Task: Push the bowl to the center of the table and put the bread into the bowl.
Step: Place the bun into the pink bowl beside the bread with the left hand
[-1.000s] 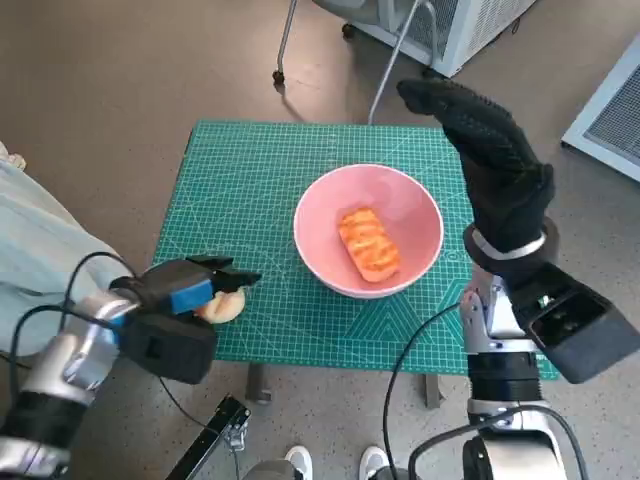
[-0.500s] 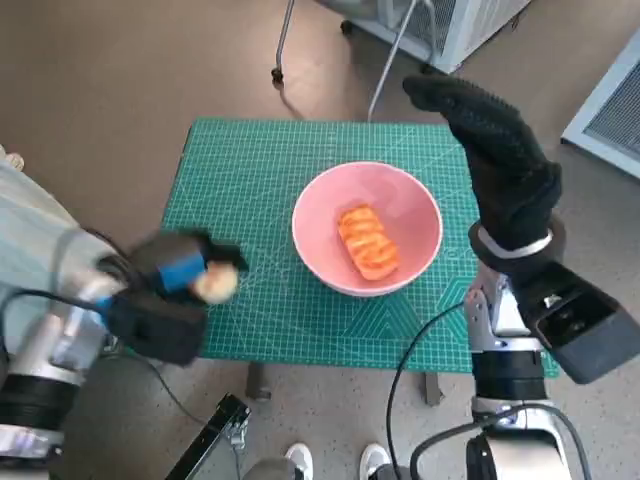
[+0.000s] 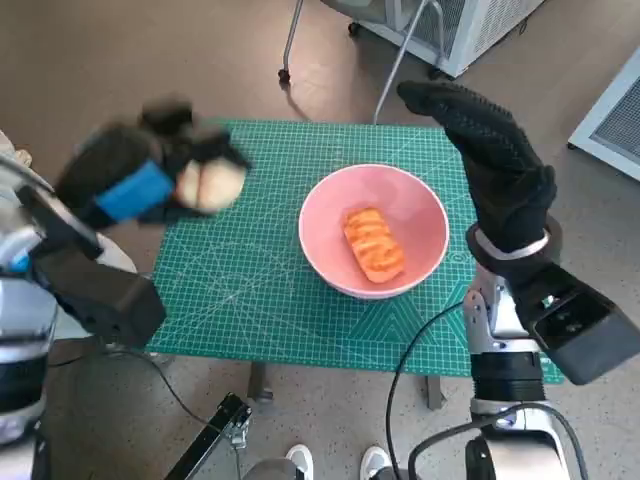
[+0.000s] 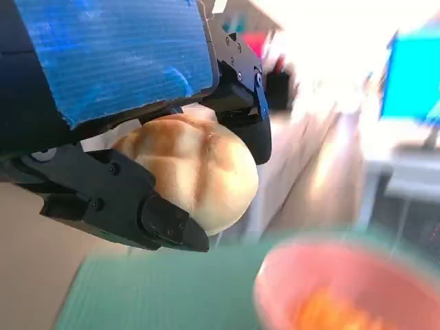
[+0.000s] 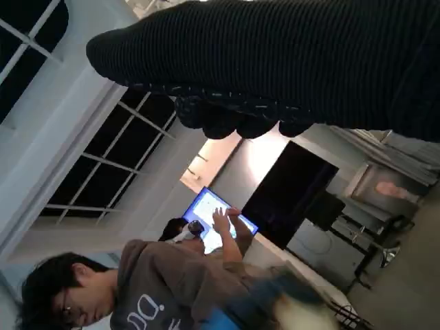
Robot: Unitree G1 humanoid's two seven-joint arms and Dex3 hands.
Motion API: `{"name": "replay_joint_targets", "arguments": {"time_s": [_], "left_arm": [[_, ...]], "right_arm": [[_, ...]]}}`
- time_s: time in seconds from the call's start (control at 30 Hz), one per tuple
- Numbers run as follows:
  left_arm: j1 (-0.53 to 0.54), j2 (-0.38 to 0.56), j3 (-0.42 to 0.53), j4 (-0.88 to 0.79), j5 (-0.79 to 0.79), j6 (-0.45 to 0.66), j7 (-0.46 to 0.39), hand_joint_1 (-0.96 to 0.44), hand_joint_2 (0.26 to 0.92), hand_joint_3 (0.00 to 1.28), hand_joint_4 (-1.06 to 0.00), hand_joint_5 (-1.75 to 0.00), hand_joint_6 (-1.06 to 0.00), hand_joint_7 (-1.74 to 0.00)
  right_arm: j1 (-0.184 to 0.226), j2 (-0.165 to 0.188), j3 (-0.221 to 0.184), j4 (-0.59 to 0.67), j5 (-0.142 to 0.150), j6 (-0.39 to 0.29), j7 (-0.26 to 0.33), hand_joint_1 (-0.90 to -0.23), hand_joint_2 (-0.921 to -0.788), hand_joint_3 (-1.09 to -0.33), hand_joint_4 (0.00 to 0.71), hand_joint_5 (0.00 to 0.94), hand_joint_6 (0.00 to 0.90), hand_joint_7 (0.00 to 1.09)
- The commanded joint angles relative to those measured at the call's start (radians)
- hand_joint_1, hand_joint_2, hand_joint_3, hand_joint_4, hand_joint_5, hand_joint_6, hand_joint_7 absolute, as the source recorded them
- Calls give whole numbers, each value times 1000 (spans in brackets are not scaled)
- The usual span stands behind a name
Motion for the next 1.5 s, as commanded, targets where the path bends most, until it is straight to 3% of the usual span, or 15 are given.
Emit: {"name": "replay_joint_targets", "arguments": {"time_s": [0.03, 0.2, 0.4, 0.5, 0.57, 0.6, 0.7, 0.83, 1.03, 1.2, 1.5], "left_arm": [[-80, -77, -59, -44, 21, 66, -5, 1, 920, 128, -559, -1238, -620, -1238], [-145, -142, -134, 6, 50, 69, -17, 1, 921, 123, -557, -1244, -630, -1222], [-192, -230, -218, 173, 62, -17, 2, 0, 921, 139, -534, -1296, -618, -1210], [-197, -266, -258, 242, 61, 6, -39, -1, 921, 152, -538, -1288, -583, -1251], [-194, -279, -290, 268, 67, 57, -96, -167, 921, 240, -409, -1012, -485, -1389], [-192, -281, -303, 273, 73, 82, -121, -125, 873, 239, -285, -752, -321, -1154], [-198, -292, -345, 292, 105, 155, -183, -80, 818, 187, -156, -297, -131, -742], [-187, -308, -363, 320, 125, 154, -173, -113, 797, 126, -140, -88, -89, -551], [-160, -311, -361, 387, 125, 44, -97, -208, 813, 77, -114, -14, -93, -475], [-149, -313, -340, 409, 99, -4, -65, -371, 841, 55, -74, -2, -39, -450], [-123, -327, -204, 385, -48, -102, 15, -591, 916, 106, -83, -11, -7, -483]], "right_arm": [[14, -1, 1, 9, 14, 14, 16, -672, -921, -814, 283, 20, -1, 851], [18, 3, 2, 5, 17, 16, 21, -672, -921, -814, 282, 21, -1, 850], [24, 6, 4, -1, 20, 19, 22, -674, -921, -815, 282, 21, -1, 851], [28, 6, 4, -8, 20, 22, 20, -674, -921, -814, 282, 22, -1, 850], [31, 6, 4, -13, 19, 24, 19, -673, -921, -815, 282, 22, -1, 850], [32, 5, 3, -15, 19, 24, 18, -673, -921, -815, 282, 22, -1, 850], [37, 2, 0, -20, 20, 25, 18, -673, -921, -813, 282, 23, -1, 849], [43, -2, -5, -28, 21, 26, 17, -674, -921, -806, 284, 24, -1, 845], [46, -7, -14, -27, 18, 26, 12, -677, -921, -800, 283, 24, -1, 841], [43, -8, -20, -23, 13, 27, 6, -680, -921, -796, 279, 22, -1, 840], [31, -11, -30, -26, 8, 37, -8, -680, -921, -786, 275, 19, -1, 825]]}}
